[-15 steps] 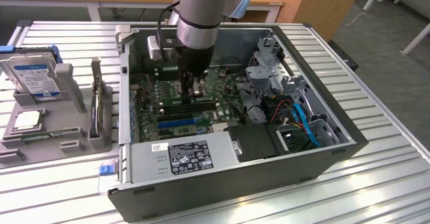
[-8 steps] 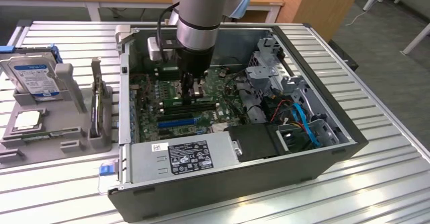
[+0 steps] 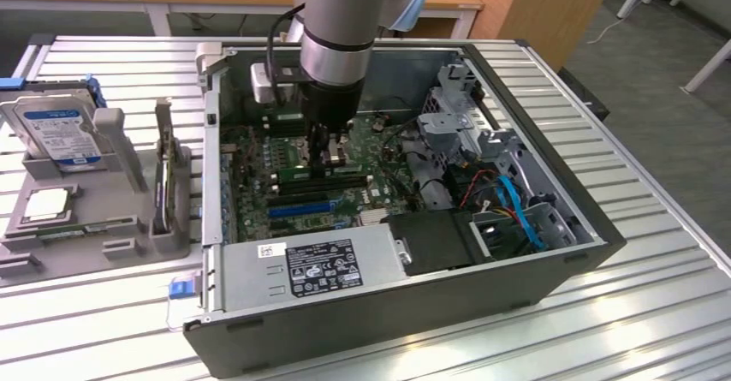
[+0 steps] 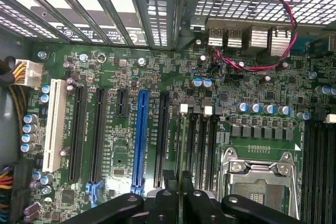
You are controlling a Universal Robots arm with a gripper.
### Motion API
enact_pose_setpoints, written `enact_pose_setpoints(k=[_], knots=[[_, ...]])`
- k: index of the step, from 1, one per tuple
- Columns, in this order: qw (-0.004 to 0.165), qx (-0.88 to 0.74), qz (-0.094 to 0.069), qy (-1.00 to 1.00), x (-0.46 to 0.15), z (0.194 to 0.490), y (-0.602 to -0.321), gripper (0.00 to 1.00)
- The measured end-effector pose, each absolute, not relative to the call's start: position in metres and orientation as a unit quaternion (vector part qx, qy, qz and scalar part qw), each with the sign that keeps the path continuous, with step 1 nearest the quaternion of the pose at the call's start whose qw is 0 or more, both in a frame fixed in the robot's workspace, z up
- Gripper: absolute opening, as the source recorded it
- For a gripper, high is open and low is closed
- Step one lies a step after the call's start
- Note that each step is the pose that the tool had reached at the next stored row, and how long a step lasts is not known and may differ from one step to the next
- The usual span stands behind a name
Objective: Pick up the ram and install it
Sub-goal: 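Insert the ram into the slot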
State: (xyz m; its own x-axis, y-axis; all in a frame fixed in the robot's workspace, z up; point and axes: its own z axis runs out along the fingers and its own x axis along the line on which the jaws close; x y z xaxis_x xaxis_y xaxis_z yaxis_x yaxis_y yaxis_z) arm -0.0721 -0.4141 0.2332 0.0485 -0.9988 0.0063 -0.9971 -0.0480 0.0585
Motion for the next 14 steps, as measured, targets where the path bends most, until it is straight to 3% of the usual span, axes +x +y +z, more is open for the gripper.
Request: enact_pose_setpoints(k=[14], knots=[[0.023,0.724,-0.018,-0.69,-0.072,0.2267,-0.4141,0.14]])
